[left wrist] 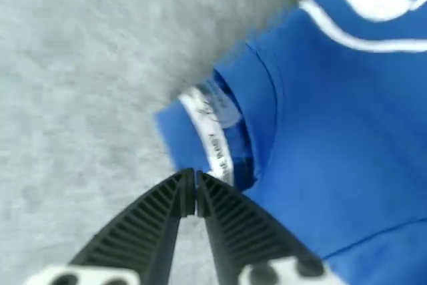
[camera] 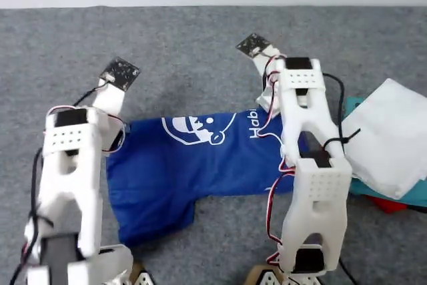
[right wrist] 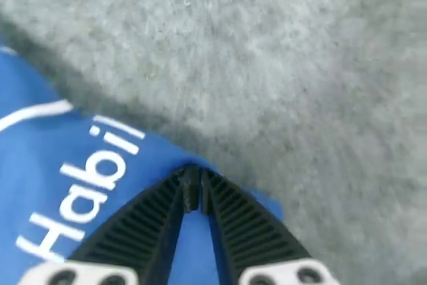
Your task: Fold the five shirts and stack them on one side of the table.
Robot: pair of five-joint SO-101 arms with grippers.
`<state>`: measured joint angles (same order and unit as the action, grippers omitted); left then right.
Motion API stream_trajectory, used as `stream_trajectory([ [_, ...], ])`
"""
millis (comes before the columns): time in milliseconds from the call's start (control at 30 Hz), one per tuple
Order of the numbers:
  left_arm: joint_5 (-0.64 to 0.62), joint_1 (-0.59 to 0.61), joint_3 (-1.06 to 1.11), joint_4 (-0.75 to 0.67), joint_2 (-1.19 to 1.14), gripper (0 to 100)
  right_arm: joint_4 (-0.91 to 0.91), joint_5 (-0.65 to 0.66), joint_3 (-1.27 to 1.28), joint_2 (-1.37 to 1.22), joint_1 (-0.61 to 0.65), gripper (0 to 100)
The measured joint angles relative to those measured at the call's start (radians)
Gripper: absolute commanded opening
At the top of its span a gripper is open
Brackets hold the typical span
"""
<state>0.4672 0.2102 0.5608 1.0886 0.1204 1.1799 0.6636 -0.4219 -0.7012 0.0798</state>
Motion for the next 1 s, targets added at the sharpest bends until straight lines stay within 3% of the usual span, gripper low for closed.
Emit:
stream_trajectory([
  [167, -0.003, 0.000, -0.133, 0.028, -0.232, 1, -0.063, 0.000, 0.000, -0.048, -0.003, 0.9],
  [400, -0.003, 0.038, -0.359, 0.187, -0.437, 1, -0.126, 0.000, -0.021, -0.060, -0.025, 0.9],
  [667, -0.003, 0.037, -0.376, 0.215, -0.339, 1, 0.043, -0.025, -0.235, -0.074, -0.037, 1.4],
  [867, -0.015, 0.038, -0.318, 0.216, -0.143, 1, 0.222, -0.061, -0.413, -0.074, 0.006, 8.4],
  [1000, -0.058, 0.120, -0.304, 0.216, -0.044, 1, 0.379, -0.061, -0.506, -0.074, 0.058, 8.5],
])
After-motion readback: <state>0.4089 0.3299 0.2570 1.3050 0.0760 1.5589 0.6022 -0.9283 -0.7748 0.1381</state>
